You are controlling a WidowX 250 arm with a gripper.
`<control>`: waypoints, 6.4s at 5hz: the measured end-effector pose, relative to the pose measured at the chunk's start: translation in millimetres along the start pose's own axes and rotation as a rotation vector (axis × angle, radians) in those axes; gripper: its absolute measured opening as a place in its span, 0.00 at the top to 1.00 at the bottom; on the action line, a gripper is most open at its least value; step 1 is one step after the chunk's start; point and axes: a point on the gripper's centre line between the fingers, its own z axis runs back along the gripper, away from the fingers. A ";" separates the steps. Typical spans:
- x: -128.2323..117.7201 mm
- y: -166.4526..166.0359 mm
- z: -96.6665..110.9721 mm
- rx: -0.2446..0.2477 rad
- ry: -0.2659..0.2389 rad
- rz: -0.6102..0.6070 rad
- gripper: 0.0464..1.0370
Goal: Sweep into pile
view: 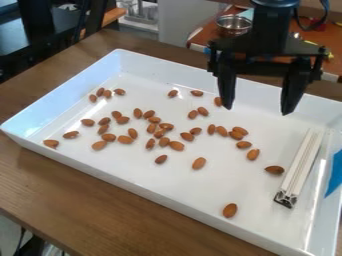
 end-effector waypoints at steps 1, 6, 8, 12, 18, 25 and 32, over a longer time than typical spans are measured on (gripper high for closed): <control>-5.2 2.9 -14.2 0.029 0.035 0.001 0.04; -6.9 -27.8 -56.8 -0.045 -0.056 -0.001 0.04; -10.7 -39.2 -71.8 0.000 -0.050 -0.007 0.04; -15.7 -51.8 -92.3 0.051 -0.017 -0.009 0.33; 9.0 31.6 -95.5 0.063 -0.015 -0.081 0.66; 20.1 202.0 -86.5 0.262 -0.072 -0.174 0.66; -34.7 74.5 -30.3 0.055 0.056 -0.082 0.66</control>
